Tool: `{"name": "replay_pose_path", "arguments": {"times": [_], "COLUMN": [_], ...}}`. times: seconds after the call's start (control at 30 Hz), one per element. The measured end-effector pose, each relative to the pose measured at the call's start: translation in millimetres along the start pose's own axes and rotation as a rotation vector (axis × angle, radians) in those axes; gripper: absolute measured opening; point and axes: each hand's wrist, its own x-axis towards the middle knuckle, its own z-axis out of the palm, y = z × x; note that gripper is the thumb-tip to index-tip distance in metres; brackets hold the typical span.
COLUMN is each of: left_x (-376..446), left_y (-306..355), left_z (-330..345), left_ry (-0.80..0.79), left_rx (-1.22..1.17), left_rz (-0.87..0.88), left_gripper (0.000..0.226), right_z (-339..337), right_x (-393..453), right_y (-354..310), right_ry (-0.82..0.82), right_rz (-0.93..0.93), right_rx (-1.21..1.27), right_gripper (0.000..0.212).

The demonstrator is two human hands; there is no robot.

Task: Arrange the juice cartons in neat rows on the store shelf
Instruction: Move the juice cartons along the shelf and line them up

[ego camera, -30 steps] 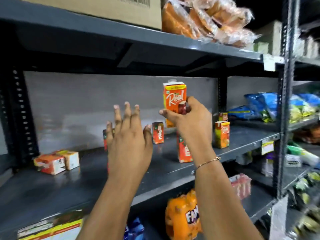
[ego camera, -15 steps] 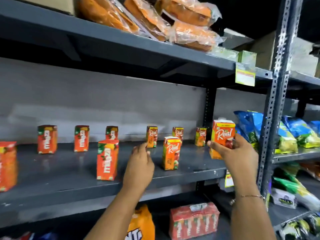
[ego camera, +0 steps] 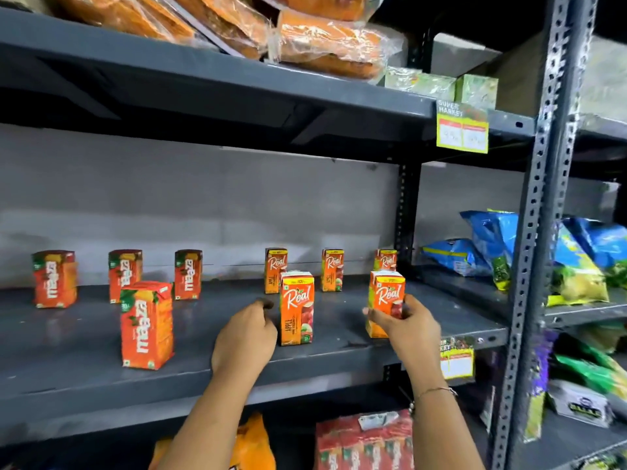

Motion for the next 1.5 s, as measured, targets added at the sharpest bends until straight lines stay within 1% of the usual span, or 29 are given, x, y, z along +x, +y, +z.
{"name": "replay_pose_path", "arguments": {"times": [0.1,0.23,0.33,0.5,0.6,0.67,0.83,0.9,0.97,1.27,1.4,1.5], "left_x": [-0.3,2.3,3.3,6.0,5.7,5.2,5.7,5.8,5.8,4.3,5.3,5.3], "left_y": [-1.8,-6.4,-7.9,-9.3,-8.0,-7.1,-4.1,-3.0,-2.8,-3.3,-4.1,-4.3], "left_z": [3.3,5.2,7.0,9.7,10.0,9.7,9.1,9.4,9.2,8.9,8.7,8.2], "left_ry": [-0.042,-0.059,-0.071,-0.069,-0.061,-0.062,-0.102,-0.117,-0.124,-0.105,-0.106,-0.111], "left_rx": [0.136,0.178,0.197,0.241,0.246,0.25,0.257,0.257,0.262,0.276,0.283,0.282], "left_rz": [0.038,0.073,0.091,0.09,0.086,0.081,0.062,0.06,0.058,0.063,0.063,0.062], "left_gripper": [0.032,0.029,0.026,0.017,0.017,0.016,0.014,0.014,0.015,0.015,0.014,0.016], "right_z": [5.2,2.6,-6.5,-35.8,-51.1,-54.4,-51.7,-52.0,-52.7,-56.2,-55.0,-54.2], "right_x": [0.2,1.1,10.3,34.7,50.8,57.9,56.5,56.0,57.6,60.9,60.8,60.4], "right_y": [1.8,6.5,10.7,28.8,39.1,44.7,51.9,52.1,51.8,58.3,59.9,60.6], "right_ry": [-0.016,-0.032,-0.032,0.062,0.059,0.052,0.056,0.065,0.064,0.064,0.096,0.092], "right_rz": [-0.023,-0.034,-0.023,0.014,0.034,0.045,0.038,0.045,0.047,0.013,-0.007,-0.016], "right_rx": [-0.02,-0.02,0.001,-0.013,-0.04,-0.037,-0.095,-0.096,-0.102,-0.065,-0.049,-0.053], "right_gripper": [0.041,0.05,0.046,0.035,0.032,0.035,0.057,0.062,0.061,0.038,0.038,0.044]}}
